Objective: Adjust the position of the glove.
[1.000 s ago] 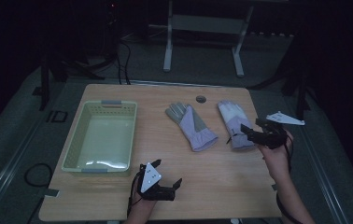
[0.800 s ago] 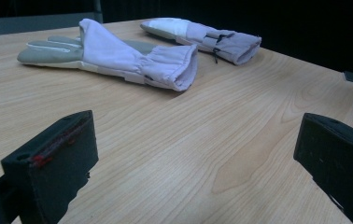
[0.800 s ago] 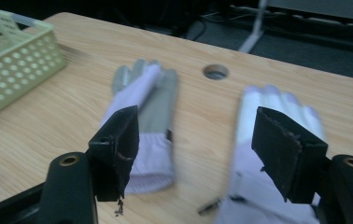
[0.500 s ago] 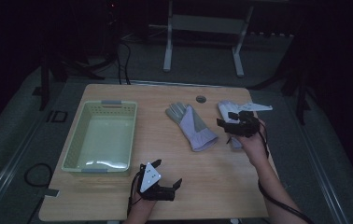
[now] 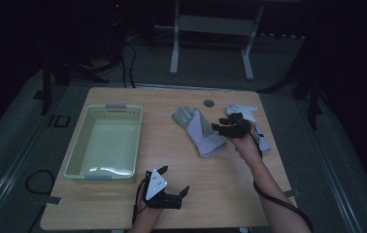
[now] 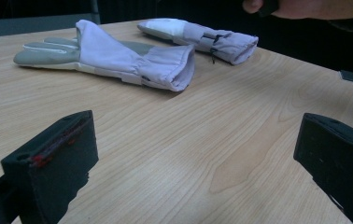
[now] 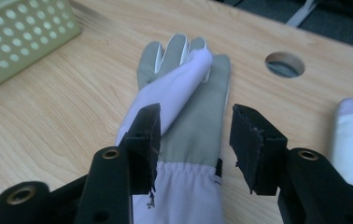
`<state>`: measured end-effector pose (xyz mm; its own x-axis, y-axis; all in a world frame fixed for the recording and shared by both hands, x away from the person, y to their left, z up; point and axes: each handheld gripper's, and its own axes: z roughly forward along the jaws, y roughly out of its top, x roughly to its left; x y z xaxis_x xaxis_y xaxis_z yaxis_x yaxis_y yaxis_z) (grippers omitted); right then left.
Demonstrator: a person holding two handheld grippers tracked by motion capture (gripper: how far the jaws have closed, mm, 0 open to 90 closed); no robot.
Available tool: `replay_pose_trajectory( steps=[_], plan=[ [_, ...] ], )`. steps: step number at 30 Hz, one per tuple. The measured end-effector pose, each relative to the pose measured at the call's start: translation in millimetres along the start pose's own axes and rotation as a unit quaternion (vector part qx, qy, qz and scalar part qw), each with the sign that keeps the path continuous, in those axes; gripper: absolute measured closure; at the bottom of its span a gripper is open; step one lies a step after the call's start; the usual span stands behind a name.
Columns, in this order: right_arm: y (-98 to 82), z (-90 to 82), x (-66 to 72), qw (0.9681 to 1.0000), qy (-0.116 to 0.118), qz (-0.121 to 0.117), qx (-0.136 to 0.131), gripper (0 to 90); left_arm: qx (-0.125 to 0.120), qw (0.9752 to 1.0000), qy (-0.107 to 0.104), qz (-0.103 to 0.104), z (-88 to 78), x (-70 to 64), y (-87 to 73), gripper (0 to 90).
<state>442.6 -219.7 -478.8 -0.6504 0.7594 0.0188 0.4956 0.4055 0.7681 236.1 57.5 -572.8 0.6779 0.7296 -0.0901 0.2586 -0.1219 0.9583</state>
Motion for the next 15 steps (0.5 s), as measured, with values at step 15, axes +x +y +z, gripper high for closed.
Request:
replay_pose_trajectory(
  steps=[15],
  plan=[
    [-2.6,53.1,5.0,0.9967,-0.027,-0.036,0.067,50.8,0.001,1.0,-0.005,-0.003,-0.1,0.8,0.0,0.0]
  ],
)
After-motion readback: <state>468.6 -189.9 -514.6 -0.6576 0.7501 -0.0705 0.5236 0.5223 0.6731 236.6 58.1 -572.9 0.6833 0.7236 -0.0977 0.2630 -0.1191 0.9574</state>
